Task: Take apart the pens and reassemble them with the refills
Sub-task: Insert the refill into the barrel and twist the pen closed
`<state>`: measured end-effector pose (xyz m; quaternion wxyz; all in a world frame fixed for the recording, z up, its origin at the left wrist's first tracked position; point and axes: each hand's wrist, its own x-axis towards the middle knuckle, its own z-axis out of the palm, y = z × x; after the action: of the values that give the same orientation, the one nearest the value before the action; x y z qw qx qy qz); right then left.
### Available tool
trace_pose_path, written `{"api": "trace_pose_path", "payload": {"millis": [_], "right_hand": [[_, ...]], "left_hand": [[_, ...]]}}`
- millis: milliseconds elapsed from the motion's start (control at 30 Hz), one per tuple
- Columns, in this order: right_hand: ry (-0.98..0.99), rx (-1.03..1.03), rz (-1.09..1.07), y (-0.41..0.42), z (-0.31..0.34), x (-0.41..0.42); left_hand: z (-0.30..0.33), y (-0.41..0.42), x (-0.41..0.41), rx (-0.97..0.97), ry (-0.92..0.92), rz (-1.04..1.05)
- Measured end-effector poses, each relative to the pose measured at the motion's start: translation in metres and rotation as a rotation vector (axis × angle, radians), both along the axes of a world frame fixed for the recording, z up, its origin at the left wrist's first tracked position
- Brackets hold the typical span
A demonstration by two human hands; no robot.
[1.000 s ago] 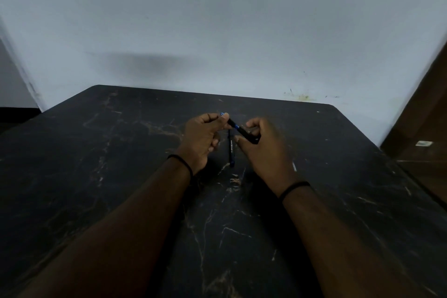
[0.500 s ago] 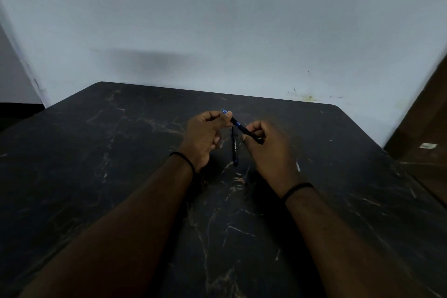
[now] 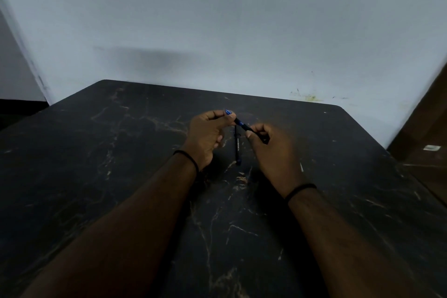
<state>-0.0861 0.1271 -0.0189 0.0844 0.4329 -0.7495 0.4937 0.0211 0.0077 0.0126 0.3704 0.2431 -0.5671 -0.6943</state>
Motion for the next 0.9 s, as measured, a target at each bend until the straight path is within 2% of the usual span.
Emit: {"api": "trace_pose_path", "payload": {"millis": [133,367,600,733,900], "right_hand": [[-0.008,0.038,0.011,-0.0029,-0.0023,-0.0017],[-0.020,-0.048,0.009,-0.0032,0.0035,0.0043],[-0.026,0.059,-0.003,-0.0014,0.0007,0.0013],[-0.128,-0.002,0.023,-0.0035,0.0027,0.0004],[-0.109,0.036,0.016,-0.0002,0.0026,0.0028]], "left_hand": [[0.0001,0.0008,-0.0003,-0.002,-0.007,0.007],[-0.0012,0.0021,-0.0010,-0.007,-0.010,0.009],[-0.0006,0.0029,-0.0005,-0.013,-0.022,0.007],[-0.0006,0.0021,-0.0003,0.004,-0.018,0.006],[-0.0023,-0.0015,-0.0002,0.023,0.008,-0.005]]}}
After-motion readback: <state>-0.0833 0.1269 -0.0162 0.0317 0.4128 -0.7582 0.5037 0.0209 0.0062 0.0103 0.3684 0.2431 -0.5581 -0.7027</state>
